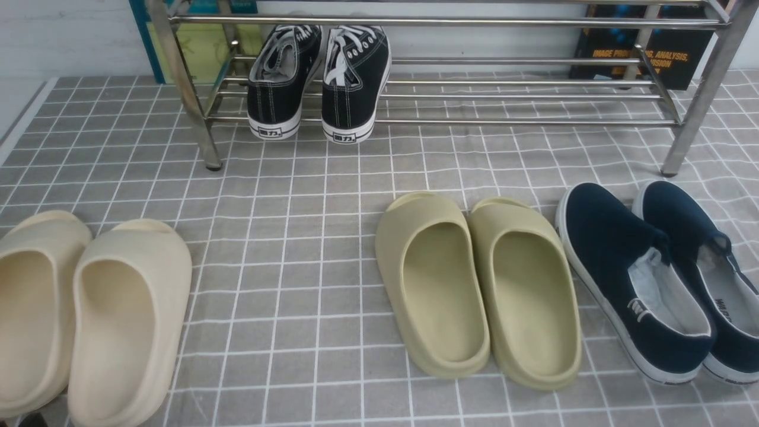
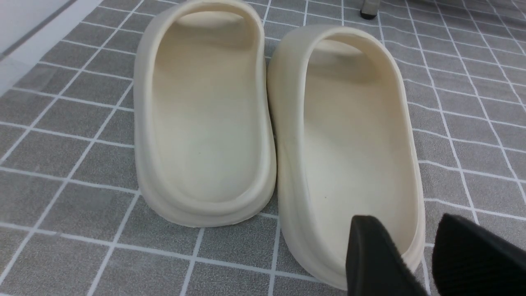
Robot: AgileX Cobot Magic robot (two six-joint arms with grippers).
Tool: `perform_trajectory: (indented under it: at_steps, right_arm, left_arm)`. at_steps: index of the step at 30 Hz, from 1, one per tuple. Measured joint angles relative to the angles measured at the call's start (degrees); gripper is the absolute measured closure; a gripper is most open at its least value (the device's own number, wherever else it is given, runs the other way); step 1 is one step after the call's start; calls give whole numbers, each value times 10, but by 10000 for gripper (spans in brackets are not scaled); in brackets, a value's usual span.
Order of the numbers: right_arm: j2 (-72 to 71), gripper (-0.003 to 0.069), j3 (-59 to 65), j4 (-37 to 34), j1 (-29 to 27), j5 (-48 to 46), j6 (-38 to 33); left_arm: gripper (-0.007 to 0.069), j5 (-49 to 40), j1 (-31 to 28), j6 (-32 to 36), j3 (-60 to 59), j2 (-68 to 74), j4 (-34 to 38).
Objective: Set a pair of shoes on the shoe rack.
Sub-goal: Use the right arm to grab the shoe closest to it
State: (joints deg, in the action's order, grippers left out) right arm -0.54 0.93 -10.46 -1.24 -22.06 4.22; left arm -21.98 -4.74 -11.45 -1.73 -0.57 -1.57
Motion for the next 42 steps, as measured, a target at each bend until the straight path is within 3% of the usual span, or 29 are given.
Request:
perform_trajectory:
  at_steps: [3, 6, 8, 10, 14, 23, 29, 32, 36, 38, 42]
  right_arm:
    - [0, 651, 0, -65, 0, -2, 5]
    - [0, 650, 3, -227, 0, -9, 52]
    - [0, 649, 5, -272, 0, -11, 66]
    - [0, 646, 5, -375, 0, -13, 80]
    - [0, 643, 5, -420, 0, -11, 77]
    - [0, 637, 5, -415, 0, 3, 72]
    - [1, 646, -20, -395, 0, -52, -12]
    - [18, 651, -69, -356, 0, -87, -26]
    - [98, 651, -180, -232, 0, -142, -33]
    - [192, 651, -271, -156, 0, -212, -64]
    - [313, 651, -379, -101, 0, -314, -126]
  left_arm:
    - [386, 0, 0, 0, 0, 0, 0]
    - [386, 0, 0, 0, 0, 0, 0]
    - [386, 0, 0, 0, 0, 0, 0]
    - [386, 0, 0, 0, 0, 0, 0]
    - [386, 0, 0, 0, 0, 0, 0]
    - [386, 0, 0, 0, 0, 0, 0]
    - [386, 0, 0, 0, 0, 0, 0]
    - [386, 0, 0, 0, 0, 0, 0]
    - [386, 0, 0, 0, 0, 0, 0]
    - [386, 0, 0, 0, 0, 0, 0]
    - [386, 0, 0, 0, 0, 0, 0]
